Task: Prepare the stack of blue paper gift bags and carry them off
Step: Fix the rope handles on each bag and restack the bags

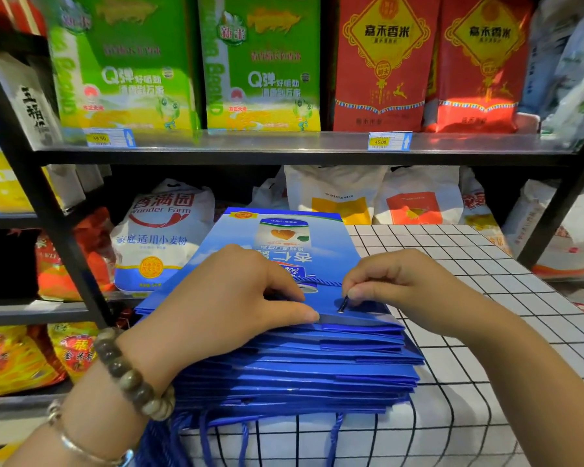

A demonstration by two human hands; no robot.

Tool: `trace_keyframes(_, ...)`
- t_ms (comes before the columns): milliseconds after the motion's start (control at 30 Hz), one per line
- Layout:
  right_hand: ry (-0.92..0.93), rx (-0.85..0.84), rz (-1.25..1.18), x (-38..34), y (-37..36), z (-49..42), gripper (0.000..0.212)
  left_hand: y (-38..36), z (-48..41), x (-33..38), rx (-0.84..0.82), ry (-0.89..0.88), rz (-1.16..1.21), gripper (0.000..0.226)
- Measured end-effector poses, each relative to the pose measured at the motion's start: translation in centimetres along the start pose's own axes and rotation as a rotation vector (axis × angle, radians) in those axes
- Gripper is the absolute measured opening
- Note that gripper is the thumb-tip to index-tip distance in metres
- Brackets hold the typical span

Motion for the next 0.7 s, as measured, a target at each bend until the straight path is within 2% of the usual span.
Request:
trace_keyframes(133, -0.032, -0.078, 0.061, -0.3, 0.0, -0.5, 0.027, 0.0, -0.1, -0.1, 0.015, -0.014, -0.052, 0.021)
trace_keyframes(233, -0.057, -0.153, 0.133, -0.3, -0.4, -1.1, 0.027, 0.0, -0.5, 0.0, 0.049, -0.02, -0.191, 0.046)
trace_keyframes(367, -0.074, -0.097, 0.053, -0.1, 0.1, -0.9, 0.019, 0.3, -0.6, 0.2, 0.105, 0.014, -0.287, 0.062)
trace_keyframes(400, -0.078, -0.101, 0.021, 0.0, 0.2, -0.7, 0.016, 0.3, -0.5, 0.3, 0.11, 0.021, -0.289, 0.06)
trace_keyframes(500, -0.073, -0.149, -0.056, 0.1, 0.1, 0.2, 0.024, 0.5, -0.2, 0.8, 0.131, 0.024, -0.216, 0.031)
trace_keyframes(533, -0.073, -0.159, -0.083, 0.0, 0.0, 0.3, 0.023, 0.5, -0.1, 1.1, 0.135, 0.033, -0.228, 0.029)
trace_keyframes(600, -0.065, -0.174, -0.044, -0.1, -0.3, 0.3, 0.02, 0.3, -0.2, 1.6, 0.119, 0.061, -0.302, 0.029)
trace_keyframes(700, -0.075, -0.167, 0.069, 0.0, -0.6, 0.1, 0.014, 0.1, -0.1, 2.2, 0.112, 0.035, -0.29, 0.012)
Point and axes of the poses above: each hand's wrist, its own z-axis away from the middle knuckle, its own y-axis out of the back of the hand, x = y × z, the point moved 5 cm from there along -z, towards the middle knuckle, and after that the axes turned 14 degrees about -x, right-handed, at the moved point
